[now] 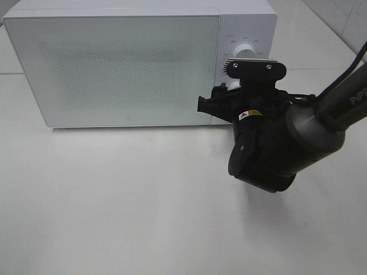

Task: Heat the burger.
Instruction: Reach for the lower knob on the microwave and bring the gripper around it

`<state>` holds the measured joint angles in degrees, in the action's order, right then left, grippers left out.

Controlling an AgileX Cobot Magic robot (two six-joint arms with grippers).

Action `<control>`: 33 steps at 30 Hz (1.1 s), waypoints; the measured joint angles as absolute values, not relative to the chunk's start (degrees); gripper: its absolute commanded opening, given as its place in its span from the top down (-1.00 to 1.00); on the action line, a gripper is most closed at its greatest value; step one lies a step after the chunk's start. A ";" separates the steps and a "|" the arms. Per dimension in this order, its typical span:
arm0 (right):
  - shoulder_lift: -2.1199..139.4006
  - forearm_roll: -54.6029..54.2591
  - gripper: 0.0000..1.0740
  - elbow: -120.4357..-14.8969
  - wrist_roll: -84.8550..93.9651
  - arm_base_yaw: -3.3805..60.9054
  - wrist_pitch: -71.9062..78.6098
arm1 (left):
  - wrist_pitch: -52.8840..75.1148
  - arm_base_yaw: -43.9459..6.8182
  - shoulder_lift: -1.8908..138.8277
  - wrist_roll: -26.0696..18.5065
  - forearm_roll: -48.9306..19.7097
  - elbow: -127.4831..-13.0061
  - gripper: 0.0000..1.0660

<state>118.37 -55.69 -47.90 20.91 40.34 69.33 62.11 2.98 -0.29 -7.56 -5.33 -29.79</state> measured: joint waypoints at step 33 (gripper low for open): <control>119.40 -56.15 -0.25 -49.62 22.69 39.71 68.70 | 62.11 2.98 -0.29 -7.56 -5.33 -29.79 -0.83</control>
<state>119.40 -56.15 -49.62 22.69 39.71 68.70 62.11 2.98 -0.29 -7.56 -5.33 -29.79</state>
